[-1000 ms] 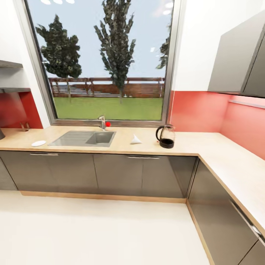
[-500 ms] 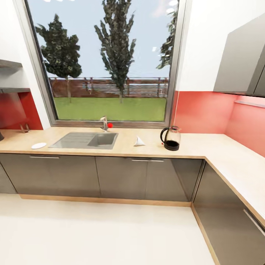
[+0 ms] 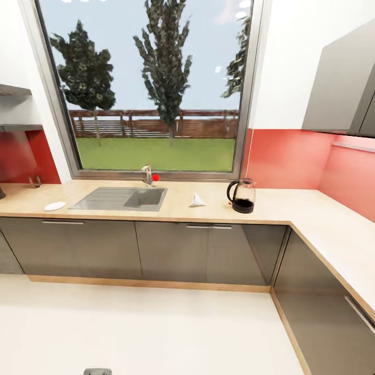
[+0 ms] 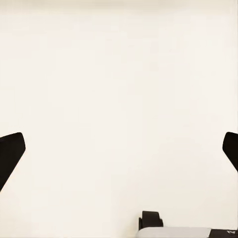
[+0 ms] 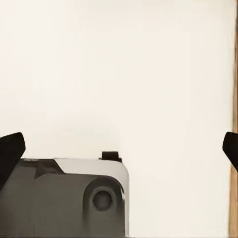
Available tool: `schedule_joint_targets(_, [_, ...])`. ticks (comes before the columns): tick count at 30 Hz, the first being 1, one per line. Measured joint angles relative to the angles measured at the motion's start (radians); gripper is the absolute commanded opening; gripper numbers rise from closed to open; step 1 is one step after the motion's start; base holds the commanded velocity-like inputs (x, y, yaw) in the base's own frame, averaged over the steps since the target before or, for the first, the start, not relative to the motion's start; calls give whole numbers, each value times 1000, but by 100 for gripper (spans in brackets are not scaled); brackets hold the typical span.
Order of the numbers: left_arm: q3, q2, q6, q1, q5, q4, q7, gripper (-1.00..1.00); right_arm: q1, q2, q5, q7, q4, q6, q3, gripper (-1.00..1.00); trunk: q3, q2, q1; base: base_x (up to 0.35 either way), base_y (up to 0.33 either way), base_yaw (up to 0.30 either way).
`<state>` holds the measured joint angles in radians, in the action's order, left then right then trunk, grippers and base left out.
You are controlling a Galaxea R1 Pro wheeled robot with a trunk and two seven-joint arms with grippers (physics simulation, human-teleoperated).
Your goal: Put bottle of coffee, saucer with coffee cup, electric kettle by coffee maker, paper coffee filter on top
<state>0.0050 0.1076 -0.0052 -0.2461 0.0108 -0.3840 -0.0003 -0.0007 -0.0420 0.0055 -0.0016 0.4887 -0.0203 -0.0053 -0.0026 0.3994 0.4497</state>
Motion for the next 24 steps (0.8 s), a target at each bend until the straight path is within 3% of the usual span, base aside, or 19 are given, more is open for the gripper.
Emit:
schedule_joint_targets(4, [-3,-5,-17,-7,-2,1,-1,100,-1,-15,0,-1,91,-1,0,100,0,0,0,0,0,0])
schedule_joint_targets(10, [2,-3,-96,-3,1,11,-7,100,-3,-29,-1,-2,136,-4,0,100,0,0,0,40,3,0])
schedule_joint_targets(24, [1,-5,-123,2,2,15,-11,100,-5,-41,-1,0,156,-5,0,100,0,0,0,252,182,-30])
